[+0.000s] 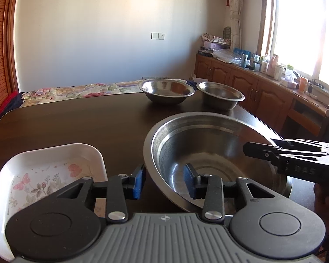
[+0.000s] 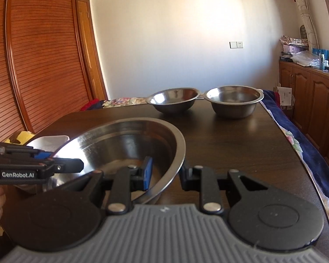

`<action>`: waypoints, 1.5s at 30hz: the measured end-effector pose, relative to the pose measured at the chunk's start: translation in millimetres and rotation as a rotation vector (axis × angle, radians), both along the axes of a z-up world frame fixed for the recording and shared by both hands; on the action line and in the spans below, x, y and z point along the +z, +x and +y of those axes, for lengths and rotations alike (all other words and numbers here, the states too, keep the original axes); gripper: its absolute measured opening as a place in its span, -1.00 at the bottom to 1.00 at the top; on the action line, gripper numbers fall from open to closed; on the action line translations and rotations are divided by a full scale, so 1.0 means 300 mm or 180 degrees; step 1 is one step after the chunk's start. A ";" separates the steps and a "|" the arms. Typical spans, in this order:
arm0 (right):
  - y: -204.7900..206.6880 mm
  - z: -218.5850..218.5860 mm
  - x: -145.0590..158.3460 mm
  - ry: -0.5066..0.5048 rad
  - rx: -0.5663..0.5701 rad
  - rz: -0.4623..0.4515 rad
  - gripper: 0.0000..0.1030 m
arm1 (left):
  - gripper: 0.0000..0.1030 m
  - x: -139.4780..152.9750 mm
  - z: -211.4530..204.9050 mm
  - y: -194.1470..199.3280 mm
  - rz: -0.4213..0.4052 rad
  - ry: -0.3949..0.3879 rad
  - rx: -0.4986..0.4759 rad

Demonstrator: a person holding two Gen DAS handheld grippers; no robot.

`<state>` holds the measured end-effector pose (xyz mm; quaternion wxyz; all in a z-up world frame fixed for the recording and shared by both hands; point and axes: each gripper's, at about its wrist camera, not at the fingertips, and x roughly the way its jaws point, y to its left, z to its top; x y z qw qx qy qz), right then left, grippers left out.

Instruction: Organize plates and bowls

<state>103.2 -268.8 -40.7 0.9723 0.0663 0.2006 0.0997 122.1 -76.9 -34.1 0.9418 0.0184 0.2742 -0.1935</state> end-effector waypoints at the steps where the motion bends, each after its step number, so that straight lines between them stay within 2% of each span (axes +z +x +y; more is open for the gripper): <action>1: 0.000 -0.002 0.003 0.0005 -0.0004 -0.0004 -0.41 | -0.17 0.002 0.004 0.001 -0.0006 -0.0002 0.0010; 4: -0.001 -0.014 0.019 0.0005 -0.0024 -0.0010 0.04 | -0.06 0.017 0.011 0.002 -0.0035 -0.0018 0.0035; 5: -0.005 -0.017 0.027 -0.0005 -0.0013 -0.0031 0.06 | -0.02 0.024 0.014 0.002 -0.0054 -0.0019 0.0042; 13: -0.010 -0.074 0.123 -0.0136 -0.0097 -0.0251 0.06 | 0.03 0.095 0.043 0.039 -0.0218 0.0006 0.0119; 21: 0.082 -0.134 0.196 -0.0288 -0.0108 -0.0374 0.05 | 0.04 0.170 0.045 0.142 -0.0300 0.0050 0.0134; 24: 0.141 -0.156 0.210 -0.0284 -0.0032 -0.0329 0.04 | 0.04 0.201 0.032 0.182 -0.0350 0.0111 0.0108; 29: 0.262 -0.169 0.241 -0.0340 0.0212 -0.0129 -0.13 | 0.04 0.221 -0.005 0.279 -0.0321 0.0154 -0.0004; 34: 0.379 -0.168 0.251 -0.0286 0.0366 0.0077 -0.22 | 0.04 0.217 -0.042 0.397 -0.0181 0.0113 -0.0062; 37: 0.447 -0.158 0.248 -0.0281 0.0443 0.0200 -0.27 | -0.03 0.209 -0.067 0.461 -0.0097 0.0115 -0.0071; 41: 0.532 -0.144 0.248 -0.0326 0.0523 0.0343 -0.33 | -0.14 0.187 -0.090 0.544 0.0024 0.0132 -0.0082; 45: 0.602 -0.132 0.247 -0.0441 0.0586 0.0477 -0.37 | -0.17 0.164 -0.113 0.645 0.0211 0.0109 -0.0146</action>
